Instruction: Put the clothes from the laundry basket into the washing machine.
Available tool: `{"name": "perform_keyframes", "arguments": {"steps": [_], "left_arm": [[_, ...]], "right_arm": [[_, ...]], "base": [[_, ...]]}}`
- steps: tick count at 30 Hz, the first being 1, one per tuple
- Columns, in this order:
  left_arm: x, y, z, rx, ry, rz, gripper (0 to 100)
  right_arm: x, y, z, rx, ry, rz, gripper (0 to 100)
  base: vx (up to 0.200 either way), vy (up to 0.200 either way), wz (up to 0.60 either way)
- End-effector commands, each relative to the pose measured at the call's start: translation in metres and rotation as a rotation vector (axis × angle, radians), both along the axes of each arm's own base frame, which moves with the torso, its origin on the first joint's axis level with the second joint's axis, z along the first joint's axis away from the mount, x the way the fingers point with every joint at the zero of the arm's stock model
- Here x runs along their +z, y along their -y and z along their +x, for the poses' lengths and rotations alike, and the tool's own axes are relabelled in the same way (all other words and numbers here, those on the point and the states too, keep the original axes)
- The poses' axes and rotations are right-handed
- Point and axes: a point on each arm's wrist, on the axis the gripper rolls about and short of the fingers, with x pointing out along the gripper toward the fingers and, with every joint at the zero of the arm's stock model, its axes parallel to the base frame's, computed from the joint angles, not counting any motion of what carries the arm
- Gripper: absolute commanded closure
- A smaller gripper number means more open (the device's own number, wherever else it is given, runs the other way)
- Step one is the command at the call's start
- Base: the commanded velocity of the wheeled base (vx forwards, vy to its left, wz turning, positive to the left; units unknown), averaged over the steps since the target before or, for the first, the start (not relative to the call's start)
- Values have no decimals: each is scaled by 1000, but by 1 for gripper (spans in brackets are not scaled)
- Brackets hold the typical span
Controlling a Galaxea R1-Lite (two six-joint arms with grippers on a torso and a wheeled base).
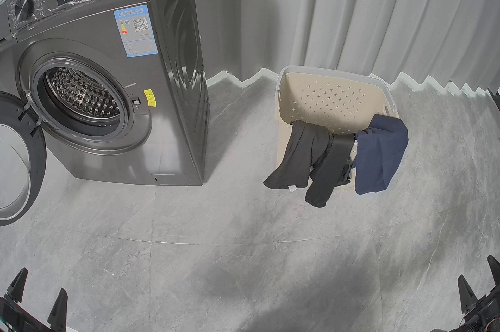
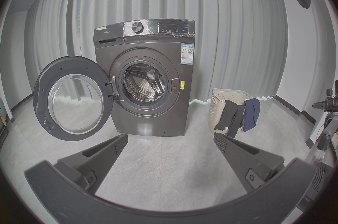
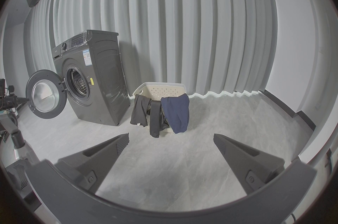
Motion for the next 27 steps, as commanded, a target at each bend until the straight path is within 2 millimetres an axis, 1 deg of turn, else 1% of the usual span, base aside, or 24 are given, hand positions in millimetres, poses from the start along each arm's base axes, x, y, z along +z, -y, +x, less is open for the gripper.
{"name": "perform_keyframes", "arguments": {"steps": [1,4,10,27], "left_arm": [[-5,0,0,0,2,-1,0],[-5,0,0,0,2,1,0],[-5,0,0,0,2,1,0],[-5,0,0,0,2,-1,0]], "right_arm": [[0,0,-1,1,8,0,0],[0,0,-1,1,8,0,0],[0,0,-1,1,8,0,0],[0,0,-1,1,8,0,0]], "base": [[200,0,0],[200,0,0],[0,0,0],[0,-200,0]]}}
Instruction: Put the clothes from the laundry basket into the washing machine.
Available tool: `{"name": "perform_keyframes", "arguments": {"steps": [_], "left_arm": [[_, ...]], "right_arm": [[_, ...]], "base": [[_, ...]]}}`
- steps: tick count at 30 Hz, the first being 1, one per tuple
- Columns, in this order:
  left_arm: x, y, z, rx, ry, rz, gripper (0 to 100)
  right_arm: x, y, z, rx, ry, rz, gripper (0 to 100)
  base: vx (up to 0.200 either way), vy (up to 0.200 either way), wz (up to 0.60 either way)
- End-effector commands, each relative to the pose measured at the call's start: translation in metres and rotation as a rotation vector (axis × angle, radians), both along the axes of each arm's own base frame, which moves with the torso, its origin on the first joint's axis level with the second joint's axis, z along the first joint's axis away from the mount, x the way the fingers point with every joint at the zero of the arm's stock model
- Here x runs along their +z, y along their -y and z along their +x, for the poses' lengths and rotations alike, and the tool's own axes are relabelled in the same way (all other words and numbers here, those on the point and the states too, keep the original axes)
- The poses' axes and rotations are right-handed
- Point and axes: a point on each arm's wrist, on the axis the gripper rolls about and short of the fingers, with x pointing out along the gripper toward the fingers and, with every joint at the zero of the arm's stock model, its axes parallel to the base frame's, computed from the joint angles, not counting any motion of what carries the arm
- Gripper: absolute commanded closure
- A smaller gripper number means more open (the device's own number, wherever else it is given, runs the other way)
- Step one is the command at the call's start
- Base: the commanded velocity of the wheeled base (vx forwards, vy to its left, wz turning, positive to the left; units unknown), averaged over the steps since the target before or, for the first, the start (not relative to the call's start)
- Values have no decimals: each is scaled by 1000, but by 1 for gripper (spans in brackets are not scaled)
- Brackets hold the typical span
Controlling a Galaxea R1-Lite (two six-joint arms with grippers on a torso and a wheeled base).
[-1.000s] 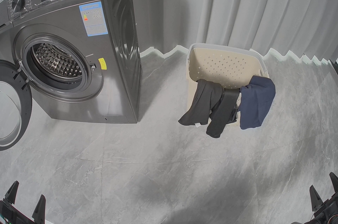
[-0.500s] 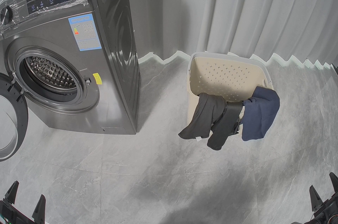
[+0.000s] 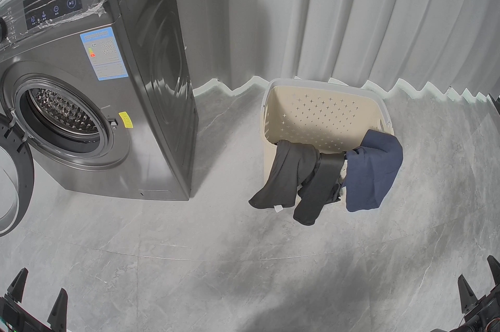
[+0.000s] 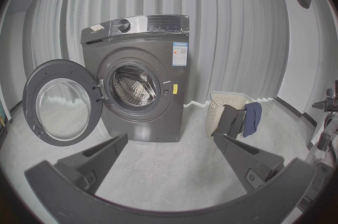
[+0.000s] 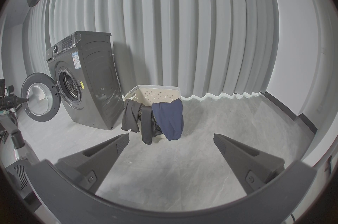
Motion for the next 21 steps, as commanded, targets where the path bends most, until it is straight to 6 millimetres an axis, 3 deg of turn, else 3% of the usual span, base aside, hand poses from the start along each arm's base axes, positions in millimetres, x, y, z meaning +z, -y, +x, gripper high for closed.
{"name": "perform_keyframes", "arguments": {"steps": [1,7,18,21], "left_arm": [[-5,0,0,0,2,0,0],[-5,0,0,0,2,1,0],[-5,0,0,0,2,1,0],[-5,0,0,0,2,1,0]], "right_arm": [[0,0,-1,1,9,0,0],[0,0,-1,1,9,0,0],[0,0,-1,1,9,0,0],[0,0,-1,1,9,0,0]], "base": [[0,-200,0],[0,-200,0],[0,0,0],[200,0,0]]}}
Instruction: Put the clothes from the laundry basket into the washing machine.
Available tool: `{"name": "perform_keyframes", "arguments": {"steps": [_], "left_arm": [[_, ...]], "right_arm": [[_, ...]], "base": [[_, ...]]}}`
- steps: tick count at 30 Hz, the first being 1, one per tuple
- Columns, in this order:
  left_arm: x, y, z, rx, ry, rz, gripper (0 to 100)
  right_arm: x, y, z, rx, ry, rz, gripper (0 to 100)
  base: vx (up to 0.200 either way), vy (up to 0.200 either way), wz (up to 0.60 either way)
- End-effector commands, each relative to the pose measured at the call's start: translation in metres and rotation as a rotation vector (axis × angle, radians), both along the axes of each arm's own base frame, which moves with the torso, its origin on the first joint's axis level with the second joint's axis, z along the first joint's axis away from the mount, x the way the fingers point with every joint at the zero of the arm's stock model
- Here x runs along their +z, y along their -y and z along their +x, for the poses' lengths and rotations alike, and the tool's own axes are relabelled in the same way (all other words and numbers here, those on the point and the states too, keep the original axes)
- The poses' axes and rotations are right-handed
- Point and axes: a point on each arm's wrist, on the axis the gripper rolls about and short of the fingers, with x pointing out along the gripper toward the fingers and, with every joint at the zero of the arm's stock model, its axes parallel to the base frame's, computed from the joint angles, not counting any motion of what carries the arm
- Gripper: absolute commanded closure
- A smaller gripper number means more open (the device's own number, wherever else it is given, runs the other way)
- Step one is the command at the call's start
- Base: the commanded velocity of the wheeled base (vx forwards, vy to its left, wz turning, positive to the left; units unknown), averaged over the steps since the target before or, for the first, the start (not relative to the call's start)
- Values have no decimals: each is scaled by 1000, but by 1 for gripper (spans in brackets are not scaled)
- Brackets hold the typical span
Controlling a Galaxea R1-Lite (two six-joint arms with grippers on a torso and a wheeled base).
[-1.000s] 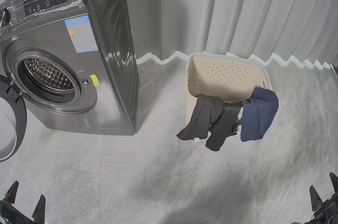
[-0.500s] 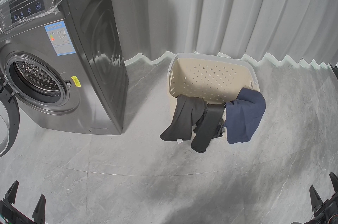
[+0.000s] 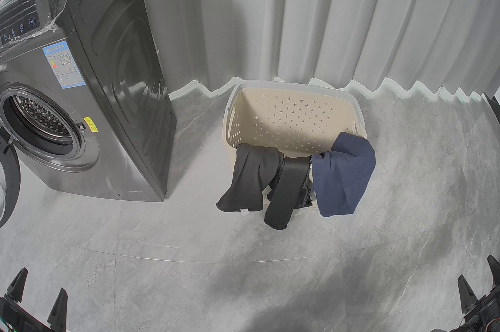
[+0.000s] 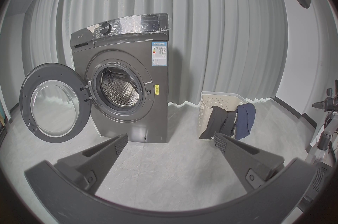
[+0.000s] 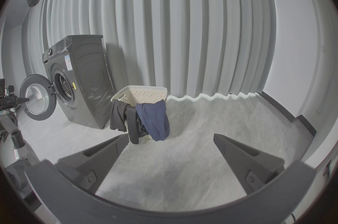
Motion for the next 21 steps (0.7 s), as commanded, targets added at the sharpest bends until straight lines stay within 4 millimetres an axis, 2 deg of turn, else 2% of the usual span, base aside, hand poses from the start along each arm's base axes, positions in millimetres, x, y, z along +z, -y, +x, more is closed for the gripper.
{"name": "perform_keyframes", "arguments": {"steps": [1,10,19,21], "left_arm": [[-5,0,0,0,2,-1,0],[-5,0,0,0,2,-3,0],[-5,0,0,3,2,-3,0],[-5,0,0,3,2,-3,0]], "right_arm": [[0,0,-1,1,10,0,0],[0,0,-1,1,10,0,0],[0,0,-1,1,10,0,0],[0,0,-1,1,10,0,0]], "base": [[200,0,0],[200,0,0],[0,0,0],[0,-200,0]]}}
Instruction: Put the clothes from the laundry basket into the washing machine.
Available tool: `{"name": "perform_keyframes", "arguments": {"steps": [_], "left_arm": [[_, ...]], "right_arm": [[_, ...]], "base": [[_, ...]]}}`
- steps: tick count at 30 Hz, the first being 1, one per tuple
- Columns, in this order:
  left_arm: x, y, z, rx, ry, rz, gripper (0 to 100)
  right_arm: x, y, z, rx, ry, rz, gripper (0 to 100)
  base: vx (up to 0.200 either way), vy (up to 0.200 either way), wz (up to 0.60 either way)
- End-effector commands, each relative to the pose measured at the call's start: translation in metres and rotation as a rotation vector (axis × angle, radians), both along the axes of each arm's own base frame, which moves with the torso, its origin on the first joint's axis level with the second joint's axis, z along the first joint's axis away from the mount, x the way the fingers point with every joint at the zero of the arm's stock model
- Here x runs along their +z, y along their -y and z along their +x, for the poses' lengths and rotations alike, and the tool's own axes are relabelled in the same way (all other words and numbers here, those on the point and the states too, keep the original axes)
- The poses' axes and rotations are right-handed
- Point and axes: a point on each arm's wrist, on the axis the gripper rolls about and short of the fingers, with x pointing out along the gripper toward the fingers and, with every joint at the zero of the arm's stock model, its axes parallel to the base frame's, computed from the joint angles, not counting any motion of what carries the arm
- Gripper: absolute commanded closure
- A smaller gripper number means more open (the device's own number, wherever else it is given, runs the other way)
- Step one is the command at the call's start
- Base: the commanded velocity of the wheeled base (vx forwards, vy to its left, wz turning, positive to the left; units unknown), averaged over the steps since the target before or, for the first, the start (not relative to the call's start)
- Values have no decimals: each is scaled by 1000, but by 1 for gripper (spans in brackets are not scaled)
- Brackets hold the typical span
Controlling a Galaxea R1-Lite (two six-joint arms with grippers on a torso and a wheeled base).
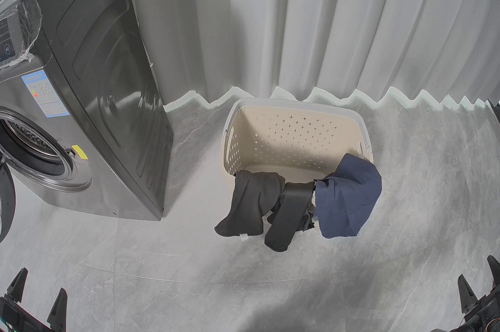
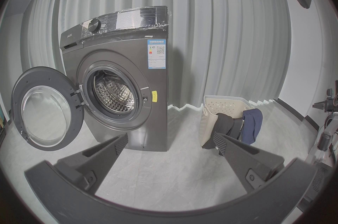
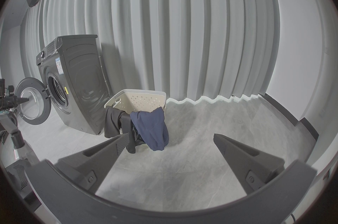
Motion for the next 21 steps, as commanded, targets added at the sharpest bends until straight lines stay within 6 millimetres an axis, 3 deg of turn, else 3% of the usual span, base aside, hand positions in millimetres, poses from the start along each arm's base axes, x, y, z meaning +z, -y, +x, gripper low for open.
{"name": "perform_keyframes", "arguments": {"steps": [1,13,21], "left_arm": [[-5,0,0,0,2,0,0],[-5,0,0,-1,2,1,0],[-5,0,0,-3,2,1,0]], "right_arm": [[0,0,-1,1,10,0,0],[0,0,-1,1,10,0,0],[0,0,-1,1,10,0,0]], "base": [[0,-200,0],[0,-200,0],[0,0,0]]}}
